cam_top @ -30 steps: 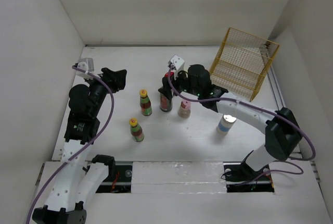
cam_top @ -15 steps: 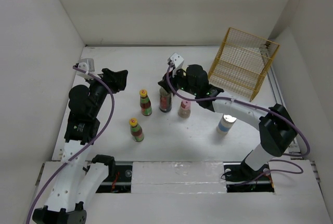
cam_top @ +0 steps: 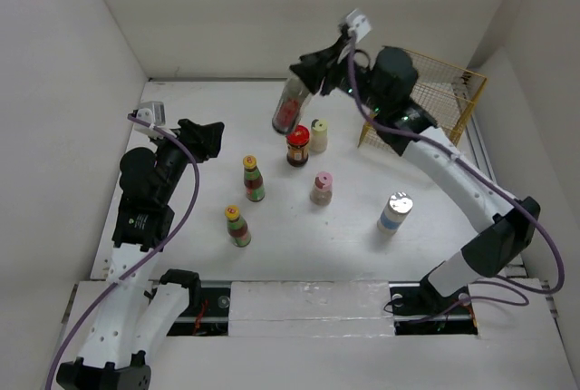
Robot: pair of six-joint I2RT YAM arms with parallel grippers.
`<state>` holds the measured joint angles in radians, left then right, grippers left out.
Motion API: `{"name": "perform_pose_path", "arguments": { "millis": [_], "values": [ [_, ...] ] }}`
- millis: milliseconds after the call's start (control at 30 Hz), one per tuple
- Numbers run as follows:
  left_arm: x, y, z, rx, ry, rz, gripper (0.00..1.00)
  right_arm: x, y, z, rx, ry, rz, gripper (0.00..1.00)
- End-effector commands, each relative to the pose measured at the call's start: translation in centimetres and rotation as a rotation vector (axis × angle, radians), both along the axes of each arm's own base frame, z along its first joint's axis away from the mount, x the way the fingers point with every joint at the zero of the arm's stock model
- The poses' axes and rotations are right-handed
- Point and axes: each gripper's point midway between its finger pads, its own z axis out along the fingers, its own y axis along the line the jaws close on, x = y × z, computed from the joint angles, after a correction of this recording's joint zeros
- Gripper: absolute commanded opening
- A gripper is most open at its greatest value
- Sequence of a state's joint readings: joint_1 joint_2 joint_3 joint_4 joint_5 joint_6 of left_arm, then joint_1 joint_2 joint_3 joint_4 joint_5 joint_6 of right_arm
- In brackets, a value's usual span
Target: Organize the condiment bottles
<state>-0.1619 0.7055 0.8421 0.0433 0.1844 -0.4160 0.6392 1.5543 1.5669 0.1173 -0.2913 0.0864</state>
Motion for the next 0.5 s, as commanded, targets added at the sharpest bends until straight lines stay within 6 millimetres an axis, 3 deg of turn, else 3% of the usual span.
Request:
{"name": "perform_pose_path", "arguments": {
  "millis": [0, 67, 233, 267, 300, 367, 400, 467],
  "values": [
    [-0.5, -0.5, 2.1, -0.022, -0.073, -0.032, 0.59, 0.0, -7.4, 13.2, 0.185, -0.262, -0.155, 0.00],
    [-0.4, -0.3, 2.1, -0.022, -0.073, -0.021, 0.59, 2.1, -10.6, 14.6, 0.194, -0.265, -0.270, 0.00],
    [-0.7, -0.5, 2.4, -0.023, -0.084, -0.032, 0.59, 7.3, -15.5, 15.2, 0.191, -0.239, -0.469, 0.00],
    [-0.7, -0.5, 2.4, -0.023, -0.084, -0.032, 0.59, 8.5, -17.2, 15.4, 0.187, -0.232, -0.523, 0.00],
    [-0.4, -0.5, 2.0, -0.021, -0.072, -0.032, 0.59, 8.6, -18.1, 16.5, 0.191, -0.241, -0.540, 0.00],
    [-0.5, -0.7, 2.0, -0.029, -0.069, -0.042, 0.59, 10.6, -19.6, 16.2, 0.188, -0.241, -0.589, 0.00],
    [-0.7, -0.7, 1.9, -0.029, -0.071, -0.042, 0.59, 11.3, -21.5, 16.4, 0.184, -0.241, -0.634, 0.00],
    [-0.6, -0.5, 1.9, -0.030, -0.071, -0.033, 0.61, 11.4, -23.0, 17.3, 0.178, -0.239, -0.665, 0.00]
  ]
}}
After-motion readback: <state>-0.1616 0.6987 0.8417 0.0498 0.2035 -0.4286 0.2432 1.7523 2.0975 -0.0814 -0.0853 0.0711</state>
